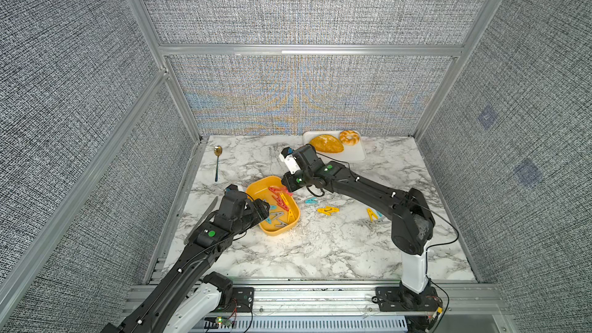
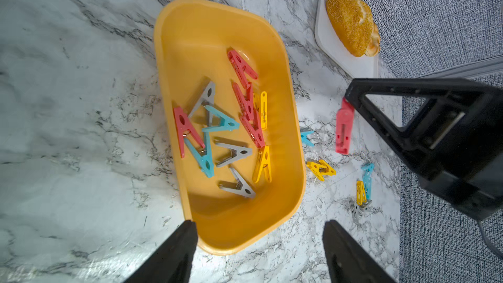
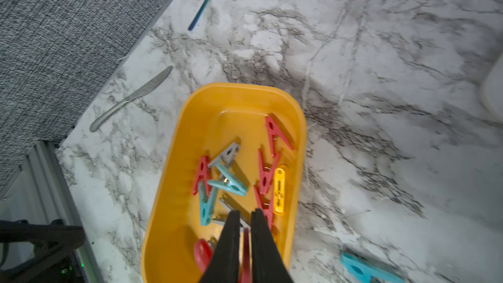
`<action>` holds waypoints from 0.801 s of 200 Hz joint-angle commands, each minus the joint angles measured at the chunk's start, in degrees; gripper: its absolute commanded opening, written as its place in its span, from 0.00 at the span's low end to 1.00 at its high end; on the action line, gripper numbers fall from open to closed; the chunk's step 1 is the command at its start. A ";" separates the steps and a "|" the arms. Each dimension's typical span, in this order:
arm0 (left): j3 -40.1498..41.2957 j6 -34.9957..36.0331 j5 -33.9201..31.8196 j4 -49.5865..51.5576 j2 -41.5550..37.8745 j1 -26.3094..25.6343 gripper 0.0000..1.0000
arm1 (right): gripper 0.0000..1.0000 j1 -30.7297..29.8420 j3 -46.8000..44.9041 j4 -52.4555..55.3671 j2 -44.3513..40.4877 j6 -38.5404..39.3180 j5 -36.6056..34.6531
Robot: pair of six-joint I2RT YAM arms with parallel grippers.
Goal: Put the clothespins into the storage box
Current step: Place the clothespin in the storage box.
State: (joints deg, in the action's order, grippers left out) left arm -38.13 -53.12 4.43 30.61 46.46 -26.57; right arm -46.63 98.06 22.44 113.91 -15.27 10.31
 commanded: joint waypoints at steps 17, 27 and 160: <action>0.25 0.76 0.63 1.69 0.38 0.20 0.77 | 0.27 -0.25 0.97 -0.20 -0.22 -1.43 1.10; 0.49 0.74 1.14 1.19 0.59 0.20 0.77 | 0.27 -0.06 -0.16 -0.20 -1.16 -1.35 0.08; -0.35 1.21 9.31 -9.05 12.62 -4.45 0.74 | 0.25 9.38 -27.31 -6.00 -11.79 -1.61 -8.22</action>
State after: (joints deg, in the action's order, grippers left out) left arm -38.28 -51.27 13.28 24.77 57.91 -29.04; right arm -38.65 73.76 18.68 102.43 -16.08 3.27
